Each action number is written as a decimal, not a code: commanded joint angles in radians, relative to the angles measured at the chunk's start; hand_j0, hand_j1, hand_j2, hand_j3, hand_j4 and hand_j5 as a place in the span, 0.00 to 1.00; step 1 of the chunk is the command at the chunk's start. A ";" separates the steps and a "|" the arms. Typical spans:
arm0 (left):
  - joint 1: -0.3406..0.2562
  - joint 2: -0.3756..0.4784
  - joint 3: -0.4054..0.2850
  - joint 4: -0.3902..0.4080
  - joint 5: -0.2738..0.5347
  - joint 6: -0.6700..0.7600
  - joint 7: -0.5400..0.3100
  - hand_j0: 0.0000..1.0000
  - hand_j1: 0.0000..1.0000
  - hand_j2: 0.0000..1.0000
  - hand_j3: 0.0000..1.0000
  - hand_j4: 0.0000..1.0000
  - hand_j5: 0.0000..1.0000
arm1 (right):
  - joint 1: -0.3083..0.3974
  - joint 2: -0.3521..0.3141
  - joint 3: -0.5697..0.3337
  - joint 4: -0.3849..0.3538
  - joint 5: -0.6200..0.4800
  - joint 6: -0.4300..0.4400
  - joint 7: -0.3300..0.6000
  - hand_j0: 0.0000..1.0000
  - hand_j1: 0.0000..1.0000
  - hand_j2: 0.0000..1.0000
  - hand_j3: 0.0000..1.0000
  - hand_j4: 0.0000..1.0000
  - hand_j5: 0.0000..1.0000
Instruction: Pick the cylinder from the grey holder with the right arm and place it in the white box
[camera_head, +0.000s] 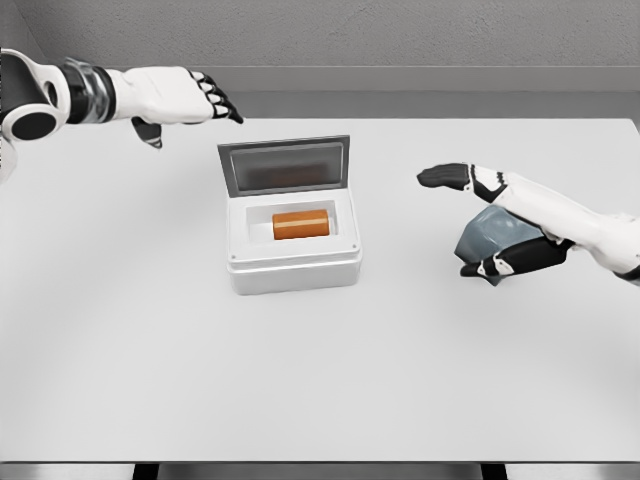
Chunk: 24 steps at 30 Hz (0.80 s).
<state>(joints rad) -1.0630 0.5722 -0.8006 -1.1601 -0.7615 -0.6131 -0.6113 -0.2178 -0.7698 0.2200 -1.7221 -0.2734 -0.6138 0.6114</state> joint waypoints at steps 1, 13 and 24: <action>0.000 -0.018 -0.029 0.004 -0.015 0.002 0.000 1.00 1.00 1.00 1.00 1.00 1.00 | 0.000 0.000 -0.008 0.001 -0.009 0.003 0.000 1.00 1.00 1.00 1.00 1.00 1.00; 0.008 -0.023 -0.058 -0.027 -0.117 0.002 0.000 1.00 1.00 1.00 1.00 1.00 1.00 | 0.003 0.001 -0.010 0.001 -0.009 0.003 0.000 1.00 1.00 1.00 1.00 1.00 1.00; 0.049 0.097 -0.078 -0.213 -0.128 0.002 0.000 1.00 1.00 1.00 1.00 1.00 1.00 | 0.005 0.001 -0.010 0.003 -0.007 0.003 0.000 1.00 1.00 1.00 1.00 1.00 1.00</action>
<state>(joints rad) -1.0140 0.6427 -0.8766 -1.3456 -0.8859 -0.6089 -0.6113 -0.2132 -0.7676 0.2103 -1.7192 -0.2735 -0.6136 0.6113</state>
